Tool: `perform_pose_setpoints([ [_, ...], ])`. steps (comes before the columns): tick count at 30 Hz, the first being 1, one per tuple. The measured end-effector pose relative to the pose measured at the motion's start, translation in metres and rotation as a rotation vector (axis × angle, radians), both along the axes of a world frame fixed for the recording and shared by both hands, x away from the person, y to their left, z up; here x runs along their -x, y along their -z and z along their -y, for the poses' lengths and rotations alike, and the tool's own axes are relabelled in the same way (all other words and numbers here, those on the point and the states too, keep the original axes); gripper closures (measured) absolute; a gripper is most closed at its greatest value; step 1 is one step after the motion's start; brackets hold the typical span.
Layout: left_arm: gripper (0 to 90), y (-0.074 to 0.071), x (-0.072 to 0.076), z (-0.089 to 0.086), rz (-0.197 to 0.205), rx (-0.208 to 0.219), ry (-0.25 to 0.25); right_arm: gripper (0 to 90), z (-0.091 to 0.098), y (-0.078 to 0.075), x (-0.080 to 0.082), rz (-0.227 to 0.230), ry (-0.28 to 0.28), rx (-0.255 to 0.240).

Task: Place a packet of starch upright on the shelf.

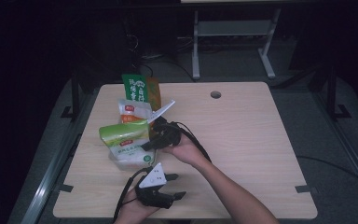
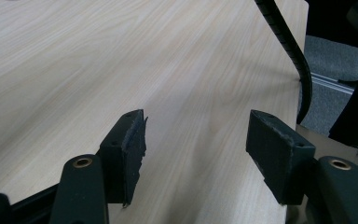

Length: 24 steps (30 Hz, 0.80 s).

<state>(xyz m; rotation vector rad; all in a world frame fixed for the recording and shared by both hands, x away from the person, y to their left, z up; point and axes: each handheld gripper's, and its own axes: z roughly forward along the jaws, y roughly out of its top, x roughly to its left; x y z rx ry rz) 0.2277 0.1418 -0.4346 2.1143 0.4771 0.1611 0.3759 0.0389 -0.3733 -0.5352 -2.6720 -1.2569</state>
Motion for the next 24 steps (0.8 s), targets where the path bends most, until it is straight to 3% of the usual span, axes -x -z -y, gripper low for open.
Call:
perform_pose_setpoints([
  [3,37.4,0.0,0.0,0.0,-0.003,0.008,-0.005,78.0,0.002,-0.003,-0.001,0.002,0.006,-0.023],
  [5,37.3,0.0,-0.001,0.0,0.0,0.004,-0.003,86.7,0.005,-0.003,-0.001,-0.018,0.01,-0.026],
  [9,37.2,0.0,-0.002,0.001,-0.005,0.002,-0.007,88.1,0.004,-0.003,0.001,-0.002,0.008,-0.026],
  [13,36.7,0.0,-0.003,0.001,-0.002,-0.003,-0.011,78.8,0.007,-0.004,0.0,0.005,-0.007,-0.029],
  [15,36.3,0.0,-0.004,0.001,0.0,0.0,-0.014,73.4,0.012,-0.006,0.0,-0.007,0.0,-0.054],
  [16,36.0,0.0,-0.004,0.001,0.004,-0.004,-0.015,66.5,0.019,-0.009,0.0,-0.001,0.014,-0.075],
  [24,33.5,0.0,-0.005,0.0,0.004,-0.014,-0.019,53.6,0.049,-0.013,0.001,0.018,0.048,-0.086],
])
